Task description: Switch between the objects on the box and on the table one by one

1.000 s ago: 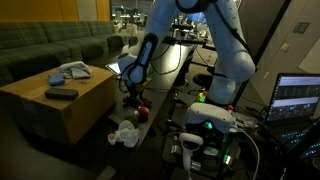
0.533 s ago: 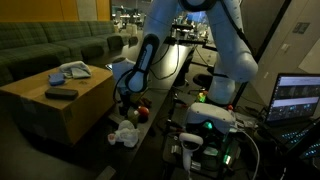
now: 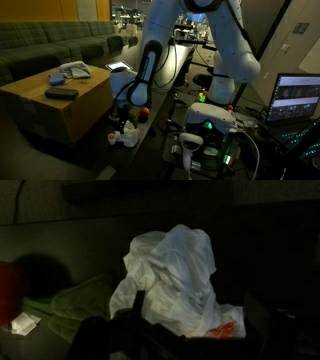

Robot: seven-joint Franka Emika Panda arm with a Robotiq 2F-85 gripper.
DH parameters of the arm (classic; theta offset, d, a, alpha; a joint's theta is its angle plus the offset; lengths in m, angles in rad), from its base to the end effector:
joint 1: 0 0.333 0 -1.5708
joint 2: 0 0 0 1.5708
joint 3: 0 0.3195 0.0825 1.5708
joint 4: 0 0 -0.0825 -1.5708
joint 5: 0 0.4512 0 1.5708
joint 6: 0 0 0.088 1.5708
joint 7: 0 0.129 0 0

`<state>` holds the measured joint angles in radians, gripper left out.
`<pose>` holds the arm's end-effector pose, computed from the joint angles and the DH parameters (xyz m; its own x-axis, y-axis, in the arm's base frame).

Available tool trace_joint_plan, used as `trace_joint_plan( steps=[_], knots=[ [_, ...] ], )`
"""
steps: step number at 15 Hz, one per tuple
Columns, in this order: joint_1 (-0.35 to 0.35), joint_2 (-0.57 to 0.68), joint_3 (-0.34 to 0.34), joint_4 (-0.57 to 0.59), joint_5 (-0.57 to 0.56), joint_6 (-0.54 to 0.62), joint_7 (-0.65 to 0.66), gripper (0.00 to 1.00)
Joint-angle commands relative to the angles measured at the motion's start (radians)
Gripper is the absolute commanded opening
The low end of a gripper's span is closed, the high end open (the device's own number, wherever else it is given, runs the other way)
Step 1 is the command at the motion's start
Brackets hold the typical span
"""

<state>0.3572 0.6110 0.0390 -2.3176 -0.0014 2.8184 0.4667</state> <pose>0.4599 0.1970 -0.0138 0.9913 -0.0761 -0.1078 -0.0733 -0.9969 0.0296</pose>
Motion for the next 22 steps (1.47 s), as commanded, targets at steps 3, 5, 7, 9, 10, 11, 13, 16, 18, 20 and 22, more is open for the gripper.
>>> trace_joint_plan(
  steps=[3, 5, 7, 9, 10, 11, 13, 16, 18, 20, 22],
  knots=[
    [0.089, 0.073, -0.042, 0.031, 0.023, 0.071, 0.037, 1.00],
    [0.106, 0.106, -0.054, 0.054, 0.024, 0.078, 0.039, 1.00],
    [0.109, 0.136, -0.059, 0.078, 0.029, 0.085, 0.032, 1.00],
    [0.102, 0.166, -0.061, 0.107, 0.036, 0.090, 0.024, 1.00],
    [0.106, 0.184, -0.071, 0.123, 0.035, 0.090, 0.026, 1.00],
    [0.100, 0.200, -0.072, 0.138, 0.039, 0.092, 0.023, 1.00],
    [0.097, 0.230, -0.083, 0.166, 0.039, 0.088, 0.018, 1.00],
    [0.085, 0.274, -0.085, 0.206, 0.042, 0.077, 0.009, 1.00],
    [0.080, 0.296, -0.085, 0.225, 0.044, 0.069, 0.006, 1.00],
    [0.082, 0.313, -0.088, 0.240, 0.045, 0.061, 0.007, 1.00],
    [0.067, 0.316, -0.075, 0.243, 0.047, 0.051, -0.005, 0.74]
  ],
)
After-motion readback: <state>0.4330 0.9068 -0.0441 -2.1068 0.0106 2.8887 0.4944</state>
